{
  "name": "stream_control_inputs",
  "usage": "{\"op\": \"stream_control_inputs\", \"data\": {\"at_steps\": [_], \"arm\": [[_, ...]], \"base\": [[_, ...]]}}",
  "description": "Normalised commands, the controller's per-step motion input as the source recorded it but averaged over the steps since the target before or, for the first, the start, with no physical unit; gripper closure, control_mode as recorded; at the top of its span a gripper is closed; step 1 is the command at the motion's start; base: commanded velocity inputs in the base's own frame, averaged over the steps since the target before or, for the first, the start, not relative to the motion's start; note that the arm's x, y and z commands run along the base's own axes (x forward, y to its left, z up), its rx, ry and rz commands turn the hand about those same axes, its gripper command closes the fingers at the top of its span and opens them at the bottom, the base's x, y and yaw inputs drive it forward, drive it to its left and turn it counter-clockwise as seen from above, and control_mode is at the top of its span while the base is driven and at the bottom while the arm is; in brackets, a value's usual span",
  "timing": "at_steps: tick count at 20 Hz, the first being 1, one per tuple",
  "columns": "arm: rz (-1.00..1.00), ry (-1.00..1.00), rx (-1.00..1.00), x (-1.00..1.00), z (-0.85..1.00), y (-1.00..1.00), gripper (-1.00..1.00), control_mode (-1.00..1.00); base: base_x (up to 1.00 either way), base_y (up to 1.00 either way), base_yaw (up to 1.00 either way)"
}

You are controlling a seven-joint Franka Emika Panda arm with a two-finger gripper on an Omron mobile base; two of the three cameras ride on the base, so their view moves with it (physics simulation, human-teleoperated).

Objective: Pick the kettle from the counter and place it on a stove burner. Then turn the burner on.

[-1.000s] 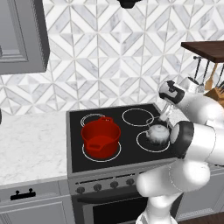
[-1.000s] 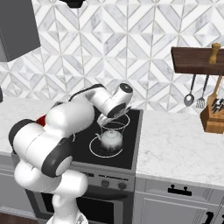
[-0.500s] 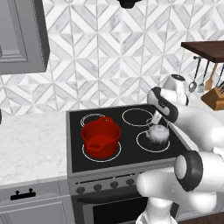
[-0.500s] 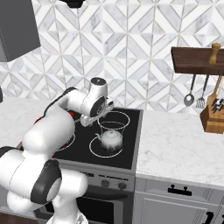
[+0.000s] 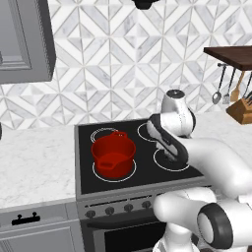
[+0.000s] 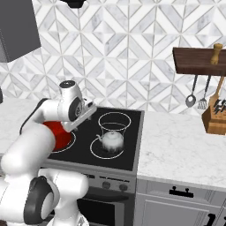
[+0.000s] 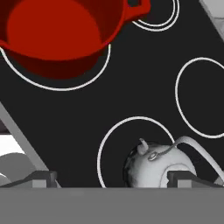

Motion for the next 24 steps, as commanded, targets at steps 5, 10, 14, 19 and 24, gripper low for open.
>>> {"op": "stream_control_inputs", "data": {"at_steps": [5,10,14,19,24], "arm": [[0.00,0.00,-0.11,-0.12,0.06,0.51,-1.00,-1.00],[0.00,0.00,-0.10,-0.23,0.13,0.48,-1.00,-1.00],[0.00,-0.05,-0.09,-0.43,0.03,0.38,-1.00,-1.00],[-0.01,-0.19,-0.03,-0.61,0.00,0.26,-1.00,-1.00],[-0.20,-0.29,0.15,-0.79,-0.06,0.08,-1.00,-1.00]], "base": [[0.00,0.00,0.00],[0.00,0.00,0.00],[0.00,0.00,0.00],[0.00,0.00,0.00],[0.00,0.00,0.00]]}}
